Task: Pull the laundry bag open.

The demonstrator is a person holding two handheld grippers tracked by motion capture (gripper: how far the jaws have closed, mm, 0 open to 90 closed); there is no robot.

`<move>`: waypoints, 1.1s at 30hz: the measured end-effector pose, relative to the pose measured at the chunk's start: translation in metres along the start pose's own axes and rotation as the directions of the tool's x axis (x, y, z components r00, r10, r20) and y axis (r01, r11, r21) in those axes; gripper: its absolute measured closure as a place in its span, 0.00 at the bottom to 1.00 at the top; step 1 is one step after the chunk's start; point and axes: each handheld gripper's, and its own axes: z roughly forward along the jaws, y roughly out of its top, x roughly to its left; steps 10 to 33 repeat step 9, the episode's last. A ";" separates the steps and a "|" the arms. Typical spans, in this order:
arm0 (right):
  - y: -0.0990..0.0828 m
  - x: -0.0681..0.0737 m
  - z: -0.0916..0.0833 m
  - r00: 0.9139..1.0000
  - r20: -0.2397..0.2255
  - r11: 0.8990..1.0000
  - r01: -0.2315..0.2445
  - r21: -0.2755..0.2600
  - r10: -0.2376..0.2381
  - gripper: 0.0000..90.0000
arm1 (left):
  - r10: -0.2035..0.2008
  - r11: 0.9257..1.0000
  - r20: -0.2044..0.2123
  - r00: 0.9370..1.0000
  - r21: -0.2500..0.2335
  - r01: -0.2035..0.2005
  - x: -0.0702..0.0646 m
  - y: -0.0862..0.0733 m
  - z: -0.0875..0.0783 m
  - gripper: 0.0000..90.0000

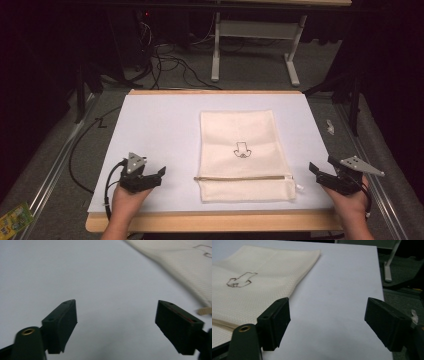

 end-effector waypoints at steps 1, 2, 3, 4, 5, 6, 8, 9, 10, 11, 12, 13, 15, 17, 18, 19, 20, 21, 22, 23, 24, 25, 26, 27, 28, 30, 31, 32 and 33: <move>-0.001 -0.002 0.000 1.000 0.003 1.000 0.007 0.000 -0.007 0.23 | -0.022 1.000 -0.002 1.000 0.000 0.022 0.005 -0.001 -0.001 0.17; -0.001 -0.002 0.000 1.000 0.010 1.000 0.004 0.006 -0.004 0.23 | -0.033 0.999 -0.007 0.999 -0.004 0.033 0.007 -0.002 -0.002 0.17; -0.001 -0.002 0.000 1.000 0.010 1.000 0.004 0.006 -0.004 0.23 | -0.033 0.999 -0.007 0.999 -0.004 0.033 0.007 -0.002 -0.002 0.17; -0.002 -0.001 0.003 1.000 0.010 1.000 0.009 0.012 -0.009 0.23 | -0.031 0.999 -0.017 0.999 -0.011 0.031 0.009 0.000 -0.003 0.17; -0.002 0.001 0.004 1.000 0.007 1.000 0.017 0.011 -0.017 0.23 | -0.022 1.000 -0.022 1.000 -0.012 0.022 0.008 0.001 -0.003 0.17; -0.001 0.003 0.004 1.000 0.007 1.000 0.016 0.015 -0.016 0.23 | -0.012 1.000 -0.030 0.999 -0.010 0.012 0.007 0.001 -0.002 0.17; -0.001 0.005 0.005 0.999 0.002 0.999 0.034 0.011 -0.034 0.23 | 0.000 1.000 -0.029 1.000 -0.007 0.000 0.007 0.001 -0.001 0.15; -0.001 0.005 0.005 0.999 0.002 0.999 0.034 0.011 -0.034 0.23 | 0.000 1.000 -0.029 1.000 -0.007 0.000 0.007 0.001 -0.001 0.12; -0.001 0.005 0.005 0.999 0.002 0.999 0.034 0.011 -0.034 0.23 | 0.000 1.000 -0.029 1.000 -0.007 0.000 0.007 0.001 -0.001 0.12; -0.001 0.005 0.005 0.999 0.002 0.999 0.034 0.011 -0.034 0.23 | 0.000 1.000 -0.029 1.000 -0.007 0.000 0.007 0.001 -0.001 0.12; -0.001 0.005 0.005 0.999 0.002 0.999 0.034 0.011 -0.034 0.23 | 0.000 1.000 -0.029 1.000 -0.007 0.000 0.007 0.001 -0.001 0.12; -0.001 0.005 0.005 0.999 0.002 0.999 0.034 0.011 -0.034 0.23 | 0.000 1.000 -0.029 1.000 -0.007 0.000 0.007 0.001 -0.001 0.12; -0.001 0.005 0.005 0.999 0.002 0.999 0.034 0.011 -0.034 0.23 | 0.000 1.000 -0.029 1.000 -0.007 0.000 0.007 0.001 -0.001 0.12; -0.001 0.005 0.005 0.999 0.002 0.999 0.034 0.011 -0.034 0.23 | 0.000 1.000 -0.029 1.000 -0.007 0.000 0.007 0.001 -0.001 0.12; -0.001 0.005 0.005 0.999 0.002 0.999 0.034 0.011 -0.034 0.23 | 0.000 1.000 -0.029 1.000 -0.007 0.000 0.007 0.001 -0.001 0.12; -0.001 0.005 0.005 0.999 0.002 0.999 0.034 0.011 -0.034 0.23 | 0.000 1.000 -0.029 1.000 -0.007 0.000 0.007 0.001 -0.001 0.12; -0.001 0.005 0.005 0.999 0.002 0.999 0.034 0.011 -0.034 0.23 | 0.000 1.000 -0.029 1.000 -0.007 0.000 0.007 0.001 -0.001 0.12; -0.001 0.005 0.005 0.999 0.002 0.999 0.034 0.011 -0.034 0.23 | 0.000 1.000 -0.029 1.000 -0.007 0.000 0.007 0.001 -0.001 0.12; -0.001 0.005 0.005 0.999 0.002 0.999 0.034 0.011 -0.034 0.23 | 0.000 1.000 -0.029 1.000 -0.007 0.000 0.007 0.001 -0.001 0.12; -0.001 0.005 0.005 0.999 0.002 0.999 0.034 0.011 -0.034 0.23 | 0.000 1.000 -0.029 1.000 -0.007 0.000 0.007 0.001 -0.001 0.12; -0.001 0.005 0.005 0.999 0.002 0.999 0.034 0.011 -0.034 0.23 | 0.000 1.000 -0.029 1.000 -0.007 0.000 0.007 0.001 -0.001 0.12; -0.001 0.005 0.005 0.999 0.002 0.999 0.034 0.011 -0.034 0.23 | 0.000 1.000 -0.029 1.000 -0.007 0.000 0.007 0.001 -0.001 0.12; -0.001 0.005 0.005 0.999 0.002 0.999 0.034 0.011 -0.034 0.23 | 0.000 1.000 -0.029 1.000 -0.007 0.000 0.007 0.001 -0.001 0.12; -0.001 0.005 0.005 0.999 0.002 0.999 0.034 0.011 -0.034 0.23 | 0.000 1.000 -0.029 1.000 -0.007 0.000 0.007 0.001 -0.001 0.12; -0.001 0.005 0.005 0.999 0.002 0.999 0.034 0.011 -0.034 0.23 | 0.000 1.000 -0.029 1.000 -0.007 0.000 0.007 0.001 -0.001 0.12; -0.001 0.005 0.005 0.999 0.002 0.999 0.034 0.011 -0.034 0.23 | 0.000 1.000 -0.029 1.000 -0.007 0.000 0.007 0.001 -0.001 0.12; -0.001 0.005 0.005 0.999 0.002 0.999 0.034 0.011 -0.034 0.23 | 0.000 1.000 -0.029 1.000 -0.007 0.000 0.007 0.001 -0.001 0.12; -0.001 0.005 0.005 0.999 0.002 0.999 0.034 0.011 -0.034 0.23 | 0.000 1.000 -0.029 1.000 -0.007 0.000 0.007 0.001 -0.001 0.12; -0.001 0.005 0.005 0.999 0.002 0.999 0.034 0.011 -0.034 0.23 | 0.000 1.000 -0.029 1.000 -0.007 0.000 0.007 0.001 -0.001 0.12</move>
